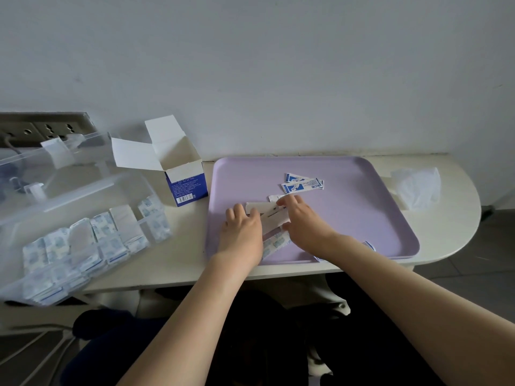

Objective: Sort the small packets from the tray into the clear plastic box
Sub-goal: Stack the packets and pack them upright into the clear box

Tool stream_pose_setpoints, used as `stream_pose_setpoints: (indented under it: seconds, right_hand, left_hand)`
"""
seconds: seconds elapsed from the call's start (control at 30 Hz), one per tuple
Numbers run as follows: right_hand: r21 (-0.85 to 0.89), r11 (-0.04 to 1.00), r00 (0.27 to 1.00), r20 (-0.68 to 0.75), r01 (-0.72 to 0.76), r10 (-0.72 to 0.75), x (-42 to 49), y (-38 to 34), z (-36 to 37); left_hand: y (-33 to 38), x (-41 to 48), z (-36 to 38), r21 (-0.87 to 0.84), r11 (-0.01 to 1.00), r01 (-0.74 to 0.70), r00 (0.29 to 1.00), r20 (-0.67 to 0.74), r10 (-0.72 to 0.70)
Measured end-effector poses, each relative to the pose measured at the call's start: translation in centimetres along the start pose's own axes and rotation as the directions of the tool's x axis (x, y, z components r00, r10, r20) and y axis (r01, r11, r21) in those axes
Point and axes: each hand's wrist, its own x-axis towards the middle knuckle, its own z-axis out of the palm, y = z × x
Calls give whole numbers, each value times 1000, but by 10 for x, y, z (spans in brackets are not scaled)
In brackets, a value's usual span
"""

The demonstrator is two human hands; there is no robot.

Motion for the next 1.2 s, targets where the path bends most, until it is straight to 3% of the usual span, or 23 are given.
stream_pose_setpoints:
  seconds: [0.2,0.5,0.7,0.87,1.03,1.2]
  right_hand:
    - [4,994,994,-27,110,-110,0,-10,10]
    - [-129,988,988,-112,91,-105,4,-12,11]
    - [19,995,992,-81,96,-94,-2,-23,20]
    - [66,991,992,-59,119,-115,4,-26,30]
    - [-105,982,987,-6,156,-158,0,-26,29]
    - [-292,906,945,-17,307,-326,1,-29,23]
  left_hand:
    - [6,-3,-1,-96,995,-22,1000,-13,21]
    - [-15,-6,-7,92,991,94,987,-140,-81]
    - [-17,-7,-7,-105,991,84,995,-45,-89]
    - [-18,-7,-5,-172,984,36,996,-80,-50]
    - [-22,-9,-5,-111,994,-4,995,-98,-7]
    - [-25,-11,-7,-50,999,-12,991,-132,5]
